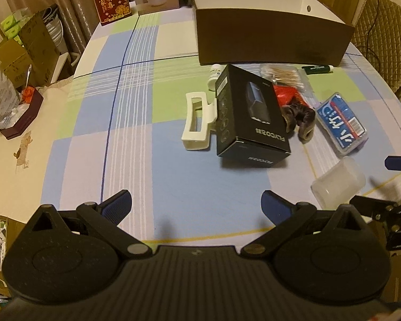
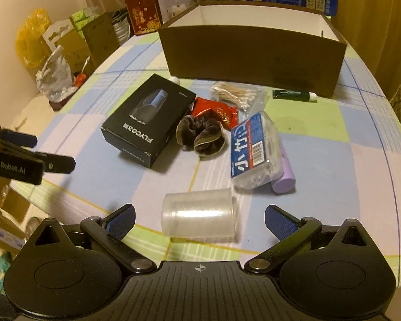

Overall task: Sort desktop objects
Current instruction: 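Grasp the clear plastic cup with the right tool while the left tool grasps the white clip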

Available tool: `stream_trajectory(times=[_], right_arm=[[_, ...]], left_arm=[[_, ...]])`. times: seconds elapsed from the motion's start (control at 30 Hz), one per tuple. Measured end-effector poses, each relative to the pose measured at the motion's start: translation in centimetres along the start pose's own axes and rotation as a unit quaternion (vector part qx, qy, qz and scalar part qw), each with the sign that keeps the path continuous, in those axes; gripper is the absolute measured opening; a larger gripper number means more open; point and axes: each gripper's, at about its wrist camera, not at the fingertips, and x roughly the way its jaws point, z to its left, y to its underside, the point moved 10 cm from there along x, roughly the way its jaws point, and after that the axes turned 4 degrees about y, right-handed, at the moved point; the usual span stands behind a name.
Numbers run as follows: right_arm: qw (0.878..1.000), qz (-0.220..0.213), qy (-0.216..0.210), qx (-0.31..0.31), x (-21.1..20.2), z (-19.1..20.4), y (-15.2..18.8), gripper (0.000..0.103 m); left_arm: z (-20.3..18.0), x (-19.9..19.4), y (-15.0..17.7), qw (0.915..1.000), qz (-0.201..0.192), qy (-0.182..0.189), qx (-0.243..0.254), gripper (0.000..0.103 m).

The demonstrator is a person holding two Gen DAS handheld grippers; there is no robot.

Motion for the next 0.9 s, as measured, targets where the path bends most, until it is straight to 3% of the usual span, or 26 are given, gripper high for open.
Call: stream_trajectory(times=[0.3, 0.37, 0.53, 0.63, 0.9], right_arm=[[1.000, 0.013, -0.001, -0.013, 2.4, 0.6, 0.2, 0.100], [1.000, 0.018, 0.000, -0.015, 3.0, 0.7, 0.3, 0.090], [0.999, 0.041, 0.010, -0.016, 4.5, 0.4, 0.9, 0.083], [0.998, 0.053, 0.018, -0.019, 5.2, -0.1, 1.3, 0.070], [0.998, 0.048, 0.040, 0.005, 4.3, -2.4, 0.8, 0.069]], left_arm=[[1.1, 1.4, -0.5, 0.9999, 0.012, 0.003, 0.000, 0.102], [1.3, 1.9, -0.7, 0.9999, 0.014, 0.004, 0.002, 0.102], [2.0, 2.8, -1.3, 0.9998, 0.019, 0.005, 0.001, 0.102], [2.3, 3.6, -1.9, 0.9998, 0.021, 0.006, 0.003, 0.101], [3.6, 4.9, -4.3, 0.9998, 0.012, 0.017, 0.005, 0.094]])
